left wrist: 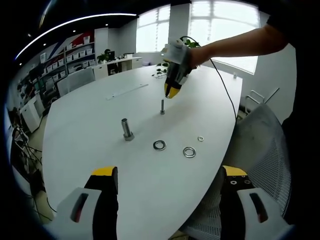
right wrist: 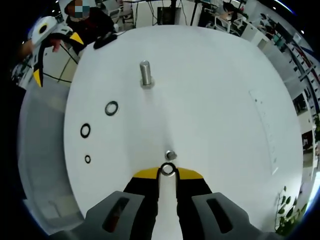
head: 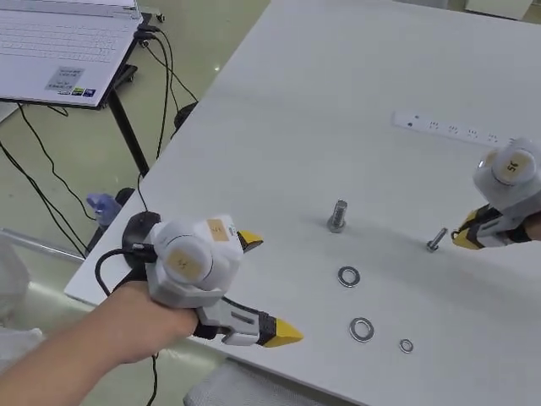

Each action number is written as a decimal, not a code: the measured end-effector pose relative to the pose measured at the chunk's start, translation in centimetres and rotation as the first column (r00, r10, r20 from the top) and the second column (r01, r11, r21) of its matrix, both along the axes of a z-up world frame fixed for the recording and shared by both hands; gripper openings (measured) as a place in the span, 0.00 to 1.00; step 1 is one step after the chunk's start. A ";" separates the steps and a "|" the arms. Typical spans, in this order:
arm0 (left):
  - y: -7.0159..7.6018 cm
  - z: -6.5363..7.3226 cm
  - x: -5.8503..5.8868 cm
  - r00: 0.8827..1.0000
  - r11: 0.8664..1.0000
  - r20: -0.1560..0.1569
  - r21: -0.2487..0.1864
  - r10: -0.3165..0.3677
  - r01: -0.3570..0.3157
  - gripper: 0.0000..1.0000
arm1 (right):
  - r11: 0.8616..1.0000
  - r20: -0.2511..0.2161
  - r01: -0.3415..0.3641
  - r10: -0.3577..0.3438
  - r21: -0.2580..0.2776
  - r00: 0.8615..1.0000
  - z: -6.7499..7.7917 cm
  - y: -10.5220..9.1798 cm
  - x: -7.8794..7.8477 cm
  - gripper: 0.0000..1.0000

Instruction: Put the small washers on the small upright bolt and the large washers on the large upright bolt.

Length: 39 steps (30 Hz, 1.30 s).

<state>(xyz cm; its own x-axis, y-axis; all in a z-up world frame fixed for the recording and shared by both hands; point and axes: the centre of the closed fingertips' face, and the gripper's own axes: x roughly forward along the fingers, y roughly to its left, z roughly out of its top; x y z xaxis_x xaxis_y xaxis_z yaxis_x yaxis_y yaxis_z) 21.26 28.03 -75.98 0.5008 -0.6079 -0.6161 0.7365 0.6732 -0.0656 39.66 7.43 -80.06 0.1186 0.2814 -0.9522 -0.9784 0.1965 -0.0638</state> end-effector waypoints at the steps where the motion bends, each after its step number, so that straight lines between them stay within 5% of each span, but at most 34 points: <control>1: 0.0 0.0 0.0 1.000 1.000 -0.001 0.000 -0.001 0.001 0.84 | 1.000 0.003 -0.003 0.003 0.000 1.000 0.0 0.2 0.1 0.13; 39: 0.0 -0.6 0.4 1.000 1.000 -0.007 -0.011 -0.010 0.010 0.94 | 0.997 -0.008 -0.051 0.050 -0.053 0.999 -2.0 1.2 0.9 0.13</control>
<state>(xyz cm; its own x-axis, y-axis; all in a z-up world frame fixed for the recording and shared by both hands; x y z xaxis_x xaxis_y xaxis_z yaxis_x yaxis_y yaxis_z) 21.62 27.98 -76.61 0.4907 -0.6197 -0.6126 0.7425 0.6653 -0.0783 40.57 8.60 -82.07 0.0993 0.2356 -0.9668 -0.9874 0.1434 -0.0665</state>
